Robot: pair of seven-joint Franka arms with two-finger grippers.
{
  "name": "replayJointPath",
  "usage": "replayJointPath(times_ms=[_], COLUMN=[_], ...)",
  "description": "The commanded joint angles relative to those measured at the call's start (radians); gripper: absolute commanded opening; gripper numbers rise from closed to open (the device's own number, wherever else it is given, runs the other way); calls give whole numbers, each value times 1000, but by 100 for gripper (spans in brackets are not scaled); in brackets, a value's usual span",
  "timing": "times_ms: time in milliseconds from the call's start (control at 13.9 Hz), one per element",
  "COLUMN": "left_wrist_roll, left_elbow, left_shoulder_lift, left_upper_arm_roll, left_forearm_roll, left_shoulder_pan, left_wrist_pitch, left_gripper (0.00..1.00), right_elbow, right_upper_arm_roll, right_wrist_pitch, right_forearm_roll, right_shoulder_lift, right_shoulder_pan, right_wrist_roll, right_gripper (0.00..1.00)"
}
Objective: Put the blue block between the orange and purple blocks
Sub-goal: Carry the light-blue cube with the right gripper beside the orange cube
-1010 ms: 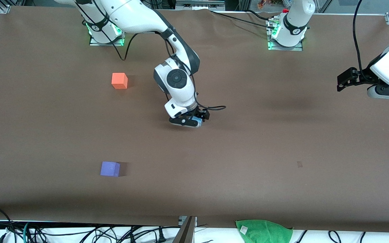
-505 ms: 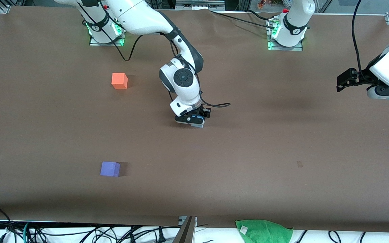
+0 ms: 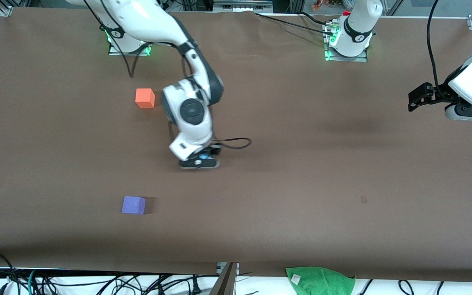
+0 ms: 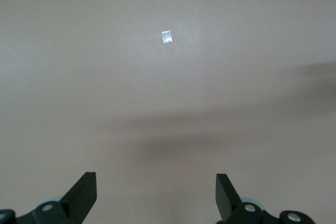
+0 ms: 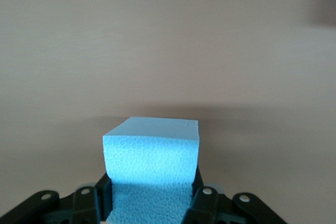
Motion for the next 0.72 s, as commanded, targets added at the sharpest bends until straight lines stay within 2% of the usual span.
replayJointPath(times_ms=[0,144,288,433,649], left_wrist_roll=[-7,-7,-7,-7,-7], left_elbow=[-19,-19,-19,-19,-19], left_shoulder_lift=[-17,-17,-17,-17,-17], left_upper_arm_roll=[6,6,6,6,6], left_forearm_roll=[-9,-9,-9,-9,-9], left_shoulder_pan=[-8,-8,-6,-6,-6], left_wrist_pitch=[10,8,8,7,5], left_gripper=[100,100,100,100,100], right_elbow=[-276,-465,-602,-650,-649], right_upper_arm_roll=[-88,-125,-148,-148,-148], right_wrist_pitch=[27,127,256,331,336], right_forearm_roll=[9,55,78,175,341], right_shoulder_lift=[-207,-310,-344,-329,-295], right_shoulder_pan=[-3,-25,-58,-92,-129], right_wrist_roll=[-201,-253,-357,-484,-655], right_gripper=[18,18,18,18,18])
